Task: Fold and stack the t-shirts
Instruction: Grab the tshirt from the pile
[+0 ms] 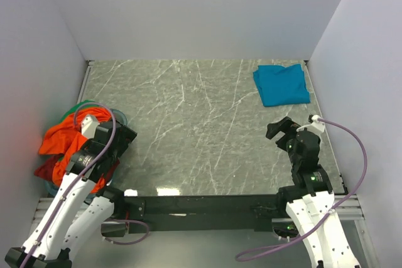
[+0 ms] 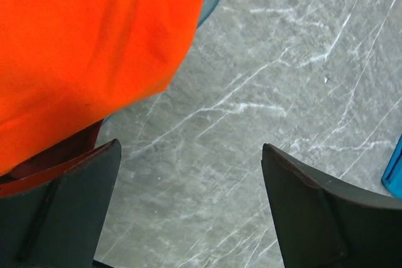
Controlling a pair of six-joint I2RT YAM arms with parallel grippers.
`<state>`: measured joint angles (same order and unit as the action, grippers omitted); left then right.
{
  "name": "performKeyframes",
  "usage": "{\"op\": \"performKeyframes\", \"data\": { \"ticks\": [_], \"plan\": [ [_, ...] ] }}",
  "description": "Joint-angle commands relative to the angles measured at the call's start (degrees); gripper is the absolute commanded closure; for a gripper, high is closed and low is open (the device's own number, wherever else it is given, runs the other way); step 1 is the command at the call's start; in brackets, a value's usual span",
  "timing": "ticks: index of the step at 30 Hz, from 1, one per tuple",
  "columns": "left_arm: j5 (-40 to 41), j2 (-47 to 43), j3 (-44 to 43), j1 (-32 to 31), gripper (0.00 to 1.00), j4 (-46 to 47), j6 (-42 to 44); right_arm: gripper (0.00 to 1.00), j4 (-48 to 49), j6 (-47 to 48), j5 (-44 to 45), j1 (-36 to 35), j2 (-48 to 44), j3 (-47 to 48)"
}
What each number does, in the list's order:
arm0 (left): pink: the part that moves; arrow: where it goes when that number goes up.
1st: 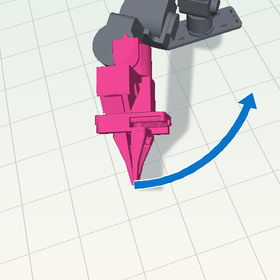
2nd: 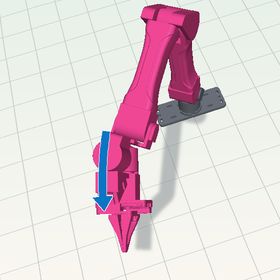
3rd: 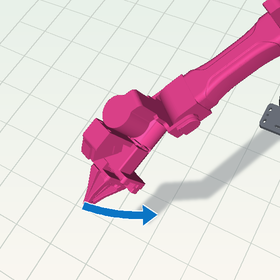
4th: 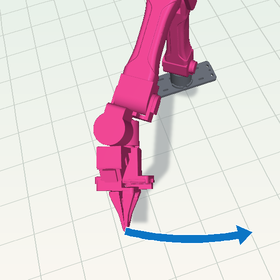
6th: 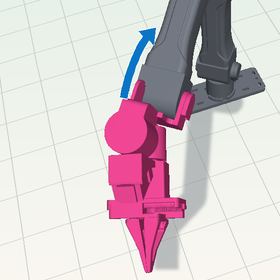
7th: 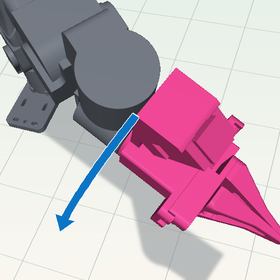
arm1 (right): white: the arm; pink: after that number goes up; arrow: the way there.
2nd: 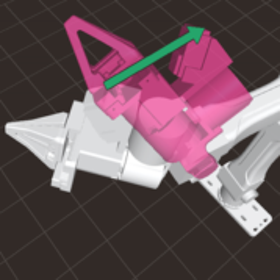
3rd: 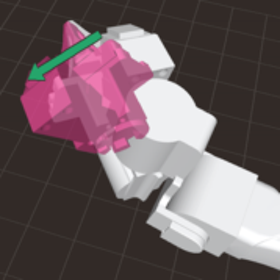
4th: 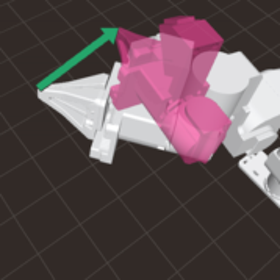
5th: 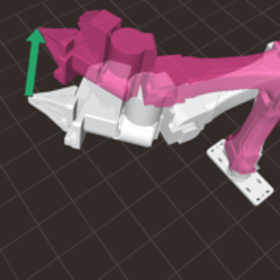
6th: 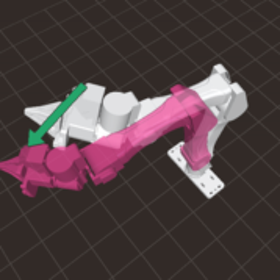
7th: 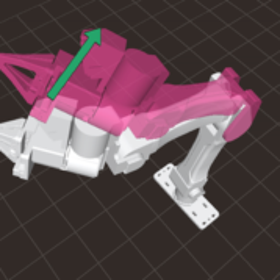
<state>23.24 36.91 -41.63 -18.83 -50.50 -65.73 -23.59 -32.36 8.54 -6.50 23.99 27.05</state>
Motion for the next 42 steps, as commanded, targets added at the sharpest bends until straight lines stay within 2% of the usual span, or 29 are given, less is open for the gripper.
{"op": "performKeyframes", "data": {
  "ticks": [1, 5, 11, 14, 23, 30, 36, 39, 40, 42],
  "plan": [
    [4.3, 0.0, -3.0, 0.2, 0.0, -0.5, -1.7, 0.0, 3.6, 0.2, -1.0, -0.2, 0.0, 2.0],
    [8.5, 2.0, -3.7, 0.2, 0.0, -0.3, -2.6, 0.0, 3.1, 1.0, -1.6, -0.1, 0.2, 2.7],
    [10.7, 12.0, -7.6, 1.2, 0.01, 1.1, -2.2, 0.0, 3.3, 0.8, -1.5, -0.1, 0.2, 2.1],
    [12.3, 16.4, -8.9, 3.1, 0.01, 1.0, -2.9, 0.0, 7.4, 1.6, -6.3, -0.2, 0.8, -0.1],
    [4.1, 21.6, -8.2, 15.3, 0.0, 8.8, 5.0, 0.0, 5.7, 2.8, -8.4, -0.1, 7.1, 1.7],
    [3.1, 22.3, -6.1, 18.7, 0.02, 7.9, 4.5, 0.0, 5.9, 2.7, -10.0, -0.2, 8.3, 1.4],
    [1.1, 23.7, -4.4, 18.7, 0.16, 8.0, 4.8, 0.0, 5.1, 2.7, -9.4, -0.2, 8.4, 1.7],
    [1.0, 24.4, -4.4, 18.7, 0.31, 7.3, 4.8, 0.01, 5.0, 2.5, -8.8, -0.1, 8.5, 1.6],
    [1.1, 24.6, -4.4, 18.7, 0.43, 7.1, 4.3, 0.0, 4.9, 2.7, -9.0, -0.2, 8.5, 1.6],
    [0.5, 24.5, -4.2, 18.7, 0.56, 7.0, 4.4, 0.01, 4.5, 2.7, -8.7, -0.1, 8.7, 1.7]
  ]
}}
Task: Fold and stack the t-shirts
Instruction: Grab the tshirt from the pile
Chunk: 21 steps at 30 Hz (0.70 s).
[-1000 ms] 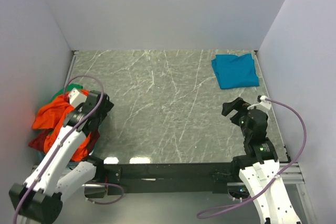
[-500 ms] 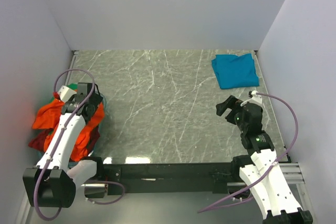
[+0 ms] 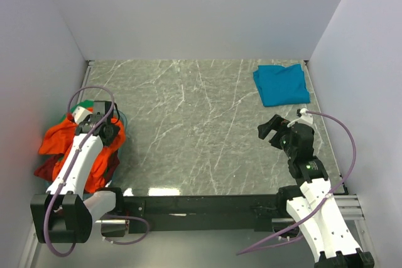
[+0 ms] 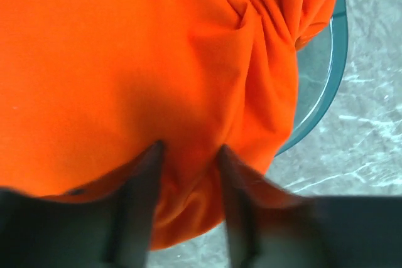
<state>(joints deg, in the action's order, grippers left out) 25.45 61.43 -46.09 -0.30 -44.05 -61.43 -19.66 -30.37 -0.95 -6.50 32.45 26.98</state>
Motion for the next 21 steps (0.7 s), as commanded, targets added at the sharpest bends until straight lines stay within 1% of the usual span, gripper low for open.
{"op": "performKeyframes", "data": {
  "ticks": [1, 3, 4, 6, 7, 10, 13, 16, 17, 19, 20, 21],
  "plan": [
    [-1.8, -0.3, 0.5, 0.1, 0.69, 0.8, 0.3, 0.0, 0.4, 0.6, 0.9, -0.1, 0.3, 1.8],
    [-1.7, -1.0, 0.6, 0.1, 0.85, 0.8, 0.5, 0.01, 0.5, 0.5, 0.9, -0.2, 0.2, 1.8],
    [-1.9, -1.3, 0.6, 0.1, 0.99, 0.8, 1.1, 0.01, 0.6, 0.4, 0.9, -0.1, 0.4, 1.8],
    [-3.4, -2.8, 0.4, 0.1, 0.99, 1.3, 2.8, 0.01, 1.2, 0.5, -0.1, -0.2, 0.4, 1.6],
    [-5.4, -3.6, 0.5, 0.1, 0.99, 2.4, 4.3, 0.01, 1.3, 0.6, -0.5, -0.2, 0.4, 1.5],
    [-6.3, -7.4, -0.7, 0.1, 0.99, 2.0, 5.5, 0.01, 1.6, 0.7, -0.5, -0.1, 0.3, 1.7],
    [-5.3, -11.1, -4.2, 0.1, 0.99, 1.0, 6.6, 0.01, 1.4, 0.7, -0.8, -0.1, 0.0, 1.7],
    [-6.2, -13.9, -9.0, 0.0, 0.99, 1.2, 8.1, 0.01, 1.7, 0.8, -0.8, -0.1, -1.0, 1.4],
    [-9.2, -14.9, -11.5, 0.1, 0.99, 1.2, 8.3, 0.01, 2.0, 0.8, -0.9, -0.1, -1.5, 1.2],
    [-14.0, -16.0, -13.6, 0.1, 0.99, 3.1, 9.7, 0.01, 2.8, 0.8, -1.6, -0.1, -1.9, 0.8],
    [-18.0, -17.1, -15.1, 0.1, 0.99, 5.5, 9.9, 0.01, 2.9, 0.6, -1.9, -0.1, -2.0, 0.7],
    [-19.9, -17.6, -15.9, 0.1, 0.99, 6.7, 10.7, 0.01, 3.1, 0.5, -2.1, -0.1, -2.1, 0.7]
  ]
}}
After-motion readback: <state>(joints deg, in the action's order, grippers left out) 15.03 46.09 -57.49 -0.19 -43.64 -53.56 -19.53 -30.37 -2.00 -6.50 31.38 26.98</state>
